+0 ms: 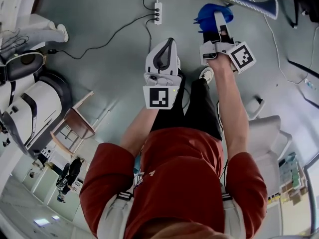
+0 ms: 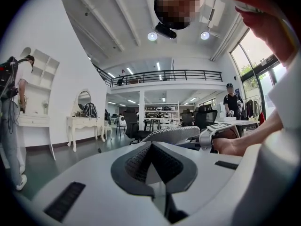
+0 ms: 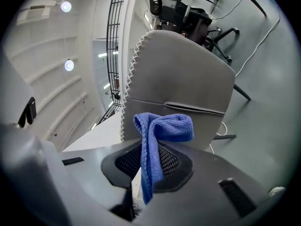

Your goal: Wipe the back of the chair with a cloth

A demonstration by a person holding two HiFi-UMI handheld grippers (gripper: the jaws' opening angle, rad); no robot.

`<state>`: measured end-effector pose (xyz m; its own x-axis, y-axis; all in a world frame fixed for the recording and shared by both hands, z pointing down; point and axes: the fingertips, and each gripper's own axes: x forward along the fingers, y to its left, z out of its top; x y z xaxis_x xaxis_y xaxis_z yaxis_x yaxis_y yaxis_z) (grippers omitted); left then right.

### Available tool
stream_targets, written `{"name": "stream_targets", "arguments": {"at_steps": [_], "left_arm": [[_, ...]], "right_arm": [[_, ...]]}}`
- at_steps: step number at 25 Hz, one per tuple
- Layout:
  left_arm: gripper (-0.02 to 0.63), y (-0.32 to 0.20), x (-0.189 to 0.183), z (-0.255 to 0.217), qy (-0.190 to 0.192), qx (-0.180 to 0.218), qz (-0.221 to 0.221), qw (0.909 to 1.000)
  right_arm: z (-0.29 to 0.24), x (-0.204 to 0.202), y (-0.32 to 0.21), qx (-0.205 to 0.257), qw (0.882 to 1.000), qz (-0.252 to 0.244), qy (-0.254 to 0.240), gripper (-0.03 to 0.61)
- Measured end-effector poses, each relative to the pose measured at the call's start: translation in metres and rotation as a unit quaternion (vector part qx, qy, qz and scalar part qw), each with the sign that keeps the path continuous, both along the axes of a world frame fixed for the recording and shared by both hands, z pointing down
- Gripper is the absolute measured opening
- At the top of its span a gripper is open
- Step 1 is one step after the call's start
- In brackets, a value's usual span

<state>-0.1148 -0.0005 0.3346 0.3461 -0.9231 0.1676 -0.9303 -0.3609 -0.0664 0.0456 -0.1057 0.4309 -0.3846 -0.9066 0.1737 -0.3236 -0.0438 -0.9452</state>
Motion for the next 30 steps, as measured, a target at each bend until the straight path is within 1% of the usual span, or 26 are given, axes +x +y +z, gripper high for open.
{"name": "stream_targets", "arguments": {"at_steps": [2, 7, 10, 13, 15, 17, 19, 22, 24, 30], "left_arm": [[0.009, -0.004, -0.011, 0.013, 0.002, -0.007, -0.008, 0.9999], [0.009, -0.022, -0.03, 0.043, 0.008, -0.004, -0.02, 0.9998], [0.009, -0.034, -0.036, 0.062, 0.011, 0.001, -0.021, 0.9997], [0.009, -0.042, -0.047, 0.086, 0.022, -0.006, -0.028, 0.9993], [0.009, -0.048, -0.052, 0.1, 0.026, 0.0, -0.031, 0.9992], [0.009, -0.056, -0.055, 0.116, 0.025, 0.002, -0.031, 0.9992], [0.009, -0.063, -0.058, 0.135, 0.023, -0.002, -0.029, 0.9993], [0.009, -0.067, -0.065, 0.16, 0.021, -0.011, -0.029, 0.9993], [0.009, -0.069, -0.069, 0.175, 0.021, -0.018, -0.032, 0.9991], [0.009, -0.068, -0.072, 0.191, 0.026, -0.027, -0.03, 0.9988]], "right_arm": [[0.025, -0.01, 0.002, -0.017, 1.0, 0.0, 0.003, 0.054], [0.095, -0.034, 0.001, -0.071, 0.997, 0.001, -0.003, 0.054], [0.132, -0.044, -0.006, -0.079, 0.997, 0.007, -0.012, 0.054], [0.171, -0.055, -0.011, -0.095, 0.995, 0.015, -0.01, 0.054], [0.196, -0.061, -0.014, -0.099, 0.995, 0.018, -0.022, 0.054], [0.214, -0.063, -0.02, -0.093, 0.995, 0.02, -0.03, 0.052], [0.232, -0.065, -0.025, -0.092, 0.995, 0.02, -0.022, 0.054], [0.259, -0.071, -0.029, -0.103, 0.994, 0.022, -0.008, 0.054], [0.274, -0.075, -0.033, -0.111, 0.993, 0.027, -0.009, 0.054], [0.297, -0.076, -0.065, -0.112, 0.992, 0.052, -0.018, 0.052]]}}
